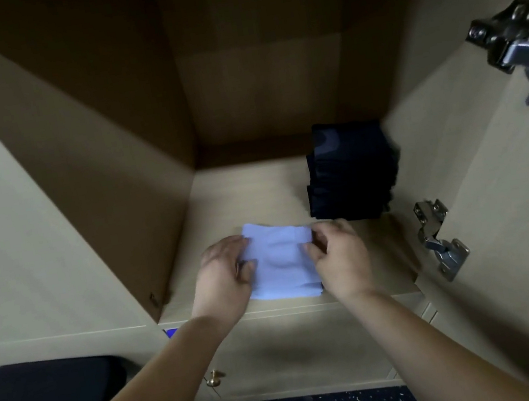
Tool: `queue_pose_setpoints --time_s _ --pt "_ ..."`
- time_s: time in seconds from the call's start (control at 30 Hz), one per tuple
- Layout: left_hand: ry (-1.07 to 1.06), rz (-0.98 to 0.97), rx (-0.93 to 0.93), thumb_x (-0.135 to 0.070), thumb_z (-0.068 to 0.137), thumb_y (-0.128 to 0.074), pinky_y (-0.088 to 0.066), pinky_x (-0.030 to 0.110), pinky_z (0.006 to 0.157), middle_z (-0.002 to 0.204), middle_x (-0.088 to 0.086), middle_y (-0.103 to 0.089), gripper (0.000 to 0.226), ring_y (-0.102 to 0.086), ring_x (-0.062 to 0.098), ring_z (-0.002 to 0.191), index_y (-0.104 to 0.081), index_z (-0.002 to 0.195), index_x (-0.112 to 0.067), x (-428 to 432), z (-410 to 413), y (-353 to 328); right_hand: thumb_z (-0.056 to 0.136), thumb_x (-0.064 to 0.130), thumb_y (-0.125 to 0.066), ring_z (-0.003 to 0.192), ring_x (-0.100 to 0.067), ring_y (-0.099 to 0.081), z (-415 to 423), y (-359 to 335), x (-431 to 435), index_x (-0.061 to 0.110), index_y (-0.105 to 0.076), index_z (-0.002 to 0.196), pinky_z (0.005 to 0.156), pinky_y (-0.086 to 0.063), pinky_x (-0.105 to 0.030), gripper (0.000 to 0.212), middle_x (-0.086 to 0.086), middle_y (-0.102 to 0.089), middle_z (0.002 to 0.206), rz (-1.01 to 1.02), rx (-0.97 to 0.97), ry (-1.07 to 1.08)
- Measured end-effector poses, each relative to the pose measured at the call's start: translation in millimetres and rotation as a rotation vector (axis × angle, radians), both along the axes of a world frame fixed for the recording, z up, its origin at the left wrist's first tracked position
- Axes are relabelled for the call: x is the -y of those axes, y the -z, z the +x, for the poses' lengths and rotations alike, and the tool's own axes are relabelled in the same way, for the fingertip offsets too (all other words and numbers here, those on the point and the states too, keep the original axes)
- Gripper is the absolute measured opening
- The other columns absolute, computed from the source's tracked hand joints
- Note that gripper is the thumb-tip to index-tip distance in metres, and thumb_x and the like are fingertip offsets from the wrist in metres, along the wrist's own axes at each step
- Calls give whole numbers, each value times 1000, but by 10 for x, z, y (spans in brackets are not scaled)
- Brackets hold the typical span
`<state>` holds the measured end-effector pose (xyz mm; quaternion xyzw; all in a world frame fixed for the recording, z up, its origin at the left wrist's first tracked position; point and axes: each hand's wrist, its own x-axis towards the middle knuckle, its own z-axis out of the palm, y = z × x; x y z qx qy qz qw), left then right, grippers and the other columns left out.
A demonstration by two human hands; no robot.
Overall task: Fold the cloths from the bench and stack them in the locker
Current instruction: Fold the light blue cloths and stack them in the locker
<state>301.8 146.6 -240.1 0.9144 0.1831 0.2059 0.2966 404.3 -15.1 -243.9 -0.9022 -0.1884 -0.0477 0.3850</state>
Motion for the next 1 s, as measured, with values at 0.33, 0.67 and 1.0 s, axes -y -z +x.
queue_pose_setpoints --time_s 0.33,0.67,1.0 --pt "233 240 -265 -25 101 -25 7 5 108 162 5 -14 53 -11 15 151 -25 152 -10 7 -60 199 101 24 -43 141 -17 -28 -33 55 -31 14 -41 145 113 -17 -20 45 0 -36 153 -421 69 -351" --pt "170 368 -328 -23 100 -41 -19 24 115 159 -4 -27 53 -25 14 146 -30 152 -23 50 -267 -138 99 32 -44 130 -21 -44 -218 -345 -17 20 -39 143 98 -38 -28 46 -2 -48 143 -513 43 -301" --pt "-2 474 -406 -47 100 -43 -25 28 110 157 -5 -31 56 -31 17 142 -30 150 -25 45 -1569 -1074 99 43 -41 123 -22 -47 -1207 -1186 -2 17 -45 132 88 -39 -30 42 -1 -51 135 -551 177 -401"
